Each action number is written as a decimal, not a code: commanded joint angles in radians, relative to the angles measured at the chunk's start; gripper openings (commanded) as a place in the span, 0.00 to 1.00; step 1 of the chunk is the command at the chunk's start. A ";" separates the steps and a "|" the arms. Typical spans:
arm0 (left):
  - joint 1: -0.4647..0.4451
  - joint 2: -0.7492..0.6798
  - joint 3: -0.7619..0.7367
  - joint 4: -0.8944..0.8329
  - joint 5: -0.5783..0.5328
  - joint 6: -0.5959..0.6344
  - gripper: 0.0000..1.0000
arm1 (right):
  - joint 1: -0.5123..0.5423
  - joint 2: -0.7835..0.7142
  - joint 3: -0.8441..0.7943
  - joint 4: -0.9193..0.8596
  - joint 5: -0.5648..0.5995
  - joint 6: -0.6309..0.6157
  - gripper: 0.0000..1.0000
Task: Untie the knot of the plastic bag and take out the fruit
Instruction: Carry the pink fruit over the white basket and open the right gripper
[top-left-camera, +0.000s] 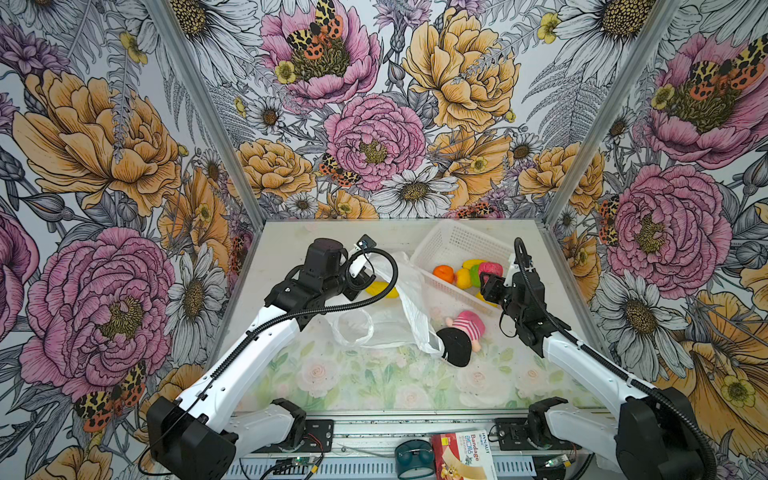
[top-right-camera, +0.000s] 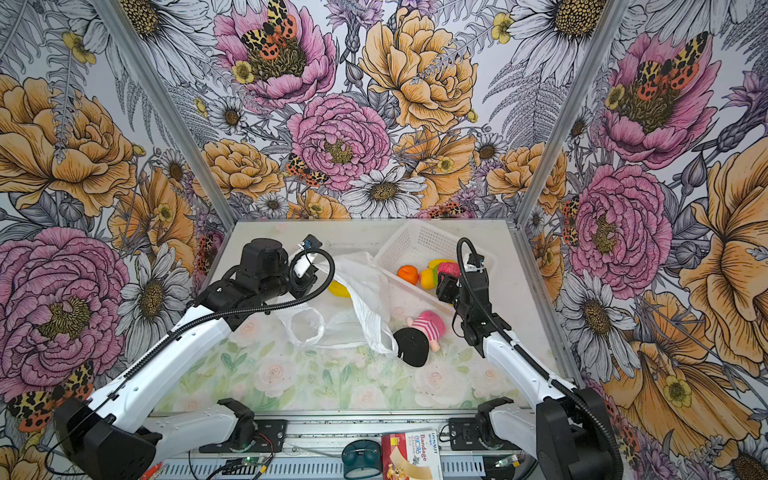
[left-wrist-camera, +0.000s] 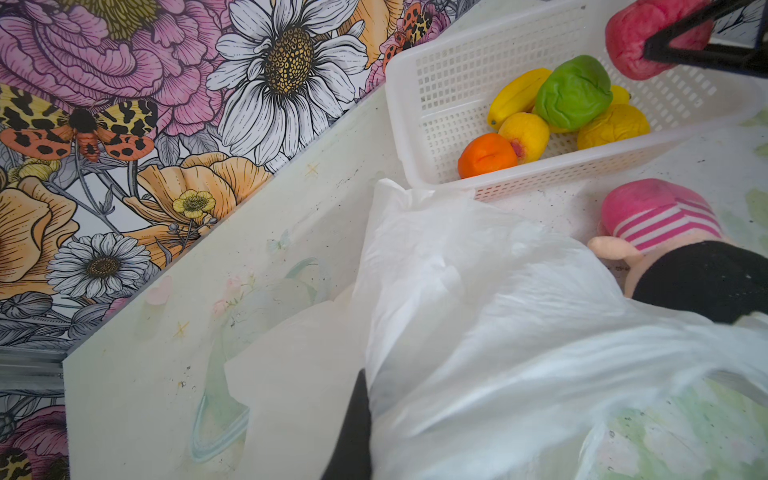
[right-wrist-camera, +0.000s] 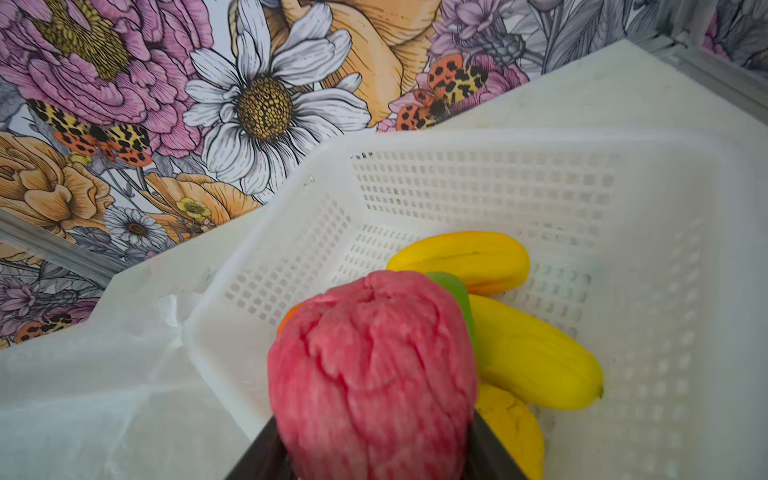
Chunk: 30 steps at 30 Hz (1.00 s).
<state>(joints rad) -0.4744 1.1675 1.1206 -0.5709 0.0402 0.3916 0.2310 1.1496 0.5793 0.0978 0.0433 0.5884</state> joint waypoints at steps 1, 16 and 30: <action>0.010 0.005 0.017 0.017 -0.004 -0.009 0.00 | -0.026 0.039 0.042 -0.015 -0.033 0.030 0.16; 0.009 0.006 0.016 0.019 0.000 -0.008 0.00 | -0.078 0.182 0.075 -0.009 -0.063 0.056 0.48; 0.012 0.008 0.019 0.017 0.005 -0.010 0.00 | -0.079 -0.041 -0.047 0.073 -0.069 0.049 0.92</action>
<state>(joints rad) -0.4725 1.1698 1.1206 -0.5709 0.0406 0.3912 0.1555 1.1622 0.5587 0.1177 -0.0093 0.6403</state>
